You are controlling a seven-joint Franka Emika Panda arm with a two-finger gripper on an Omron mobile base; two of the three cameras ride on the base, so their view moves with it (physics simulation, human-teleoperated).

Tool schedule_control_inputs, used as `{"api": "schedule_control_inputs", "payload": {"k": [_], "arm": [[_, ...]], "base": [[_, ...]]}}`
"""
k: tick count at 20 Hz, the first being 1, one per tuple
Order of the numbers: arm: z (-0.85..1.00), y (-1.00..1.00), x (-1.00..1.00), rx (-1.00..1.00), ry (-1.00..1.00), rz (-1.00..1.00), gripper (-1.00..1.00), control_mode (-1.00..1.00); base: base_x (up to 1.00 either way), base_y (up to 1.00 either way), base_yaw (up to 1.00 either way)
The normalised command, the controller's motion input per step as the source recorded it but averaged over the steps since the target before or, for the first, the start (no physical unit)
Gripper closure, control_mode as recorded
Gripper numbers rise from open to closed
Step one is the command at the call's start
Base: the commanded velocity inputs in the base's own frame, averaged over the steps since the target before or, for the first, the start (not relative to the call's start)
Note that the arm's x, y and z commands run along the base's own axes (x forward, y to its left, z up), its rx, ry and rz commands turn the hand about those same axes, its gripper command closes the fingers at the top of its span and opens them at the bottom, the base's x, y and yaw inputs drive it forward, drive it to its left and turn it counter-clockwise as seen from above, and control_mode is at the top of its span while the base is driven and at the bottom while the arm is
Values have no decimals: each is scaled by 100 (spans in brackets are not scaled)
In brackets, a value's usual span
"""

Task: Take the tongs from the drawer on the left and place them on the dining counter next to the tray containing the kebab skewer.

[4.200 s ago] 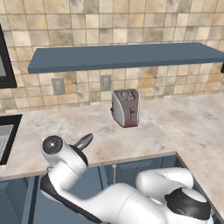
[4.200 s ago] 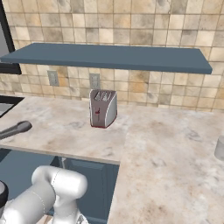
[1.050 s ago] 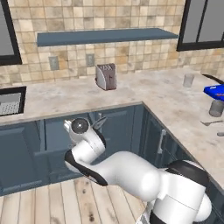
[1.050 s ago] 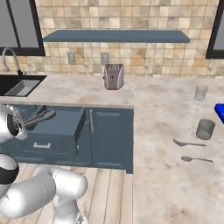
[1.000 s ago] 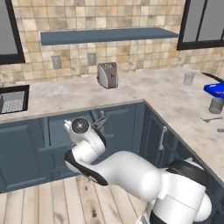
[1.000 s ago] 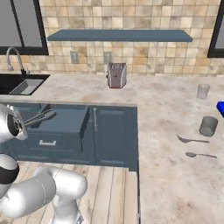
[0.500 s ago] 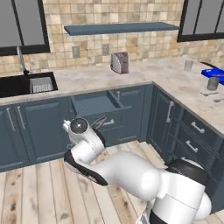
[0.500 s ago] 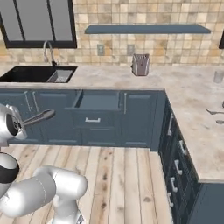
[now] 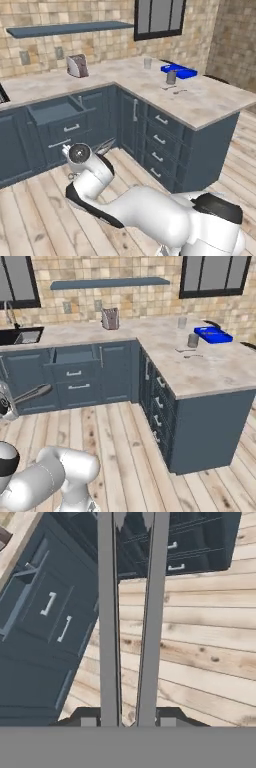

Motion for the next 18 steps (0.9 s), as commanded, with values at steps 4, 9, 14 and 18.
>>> {"api": "schedule_control_inputs", "payload": {"k": [4,9,14,18], "arm": [[0,0,0,0,0,0,100,100],[0,0,0,0,0,0,100,100],[0,0,0,0,0,0,100,100],[0,0,0,0,0,0,100,100]], "base": [[1,-92,-49],[52,-100,-9],[34,-100,23],[18,-100,40]]}}
